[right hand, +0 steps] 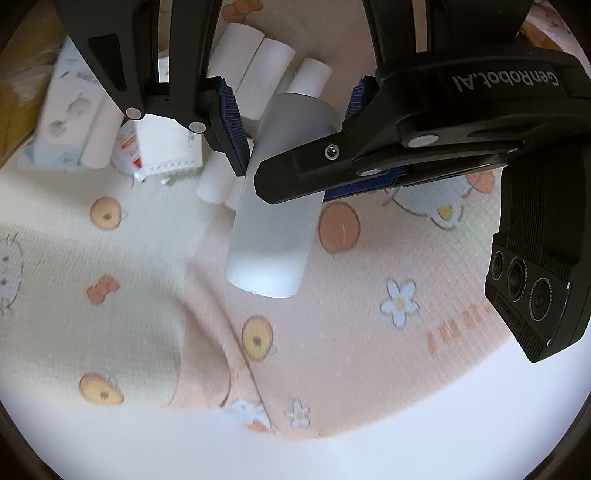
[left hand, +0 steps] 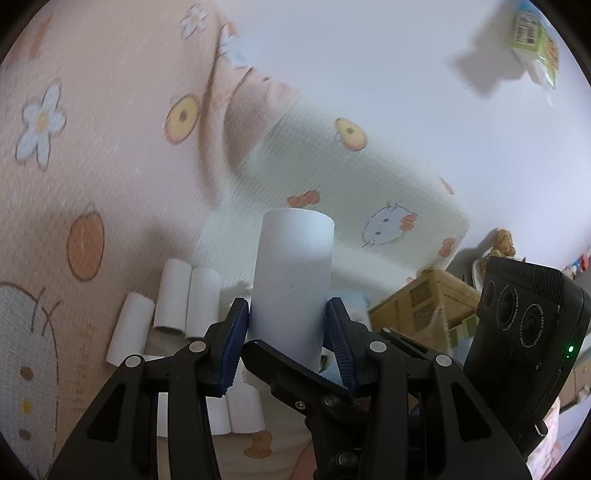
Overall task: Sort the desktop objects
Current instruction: 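Lift the tube with the left gripper and carry it over the box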
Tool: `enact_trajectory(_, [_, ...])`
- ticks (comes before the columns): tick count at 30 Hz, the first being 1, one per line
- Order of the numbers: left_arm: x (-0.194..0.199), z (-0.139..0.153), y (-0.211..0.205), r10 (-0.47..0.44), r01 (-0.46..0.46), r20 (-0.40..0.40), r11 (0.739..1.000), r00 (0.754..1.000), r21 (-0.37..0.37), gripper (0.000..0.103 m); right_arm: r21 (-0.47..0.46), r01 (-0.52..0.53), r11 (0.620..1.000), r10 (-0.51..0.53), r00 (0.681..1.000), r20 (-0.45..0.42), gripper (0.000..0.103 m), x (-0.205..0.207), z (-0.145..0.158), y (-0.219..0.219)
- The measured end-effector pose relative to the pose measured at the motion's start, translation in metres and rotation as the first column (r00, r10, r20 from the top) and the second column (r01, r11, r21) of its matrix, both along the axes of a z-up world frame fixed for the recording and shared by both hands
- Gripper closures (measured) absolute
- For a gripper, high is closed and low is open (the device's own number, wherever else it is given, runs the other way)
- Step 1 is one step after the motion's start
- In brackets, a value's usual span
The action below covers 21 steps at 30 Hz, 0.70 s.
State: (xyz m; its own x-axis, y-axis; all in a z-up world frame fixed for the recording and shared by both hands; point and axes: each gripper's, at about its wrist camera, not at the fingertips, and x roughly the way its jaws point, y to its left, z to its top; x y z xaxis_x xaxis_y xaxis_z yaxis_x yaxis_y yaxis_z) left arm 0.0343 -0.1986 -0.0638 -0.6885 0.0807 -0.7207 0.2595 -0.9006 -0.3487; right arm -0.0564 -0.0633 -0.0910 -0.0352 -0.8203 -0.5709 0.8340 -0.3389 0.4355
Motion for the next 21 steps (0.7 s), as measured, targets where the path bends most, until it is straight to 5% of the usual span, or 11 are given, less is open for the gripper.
enact_trajectory(12, [-0.010, 0.051, 0.069, -0.093, 0.076, -0.069, 0.974, 0.993, -0.211, 0.055, -0.077, 0.066, 0.995, -0.073, 0.994, -0.087, 0.057, -0.006, 0.044, 0.046])
enact_trajectory(21, [-0.032, 0.069, 0.124, -0.185, 0.161, -0.064, 0.949, 0.981, -0.269, 0.055, -0.133, 0.163, 0.978, -0.175, 0.982, -0.078, 0.057, -0.027, 0.058, 0.098])
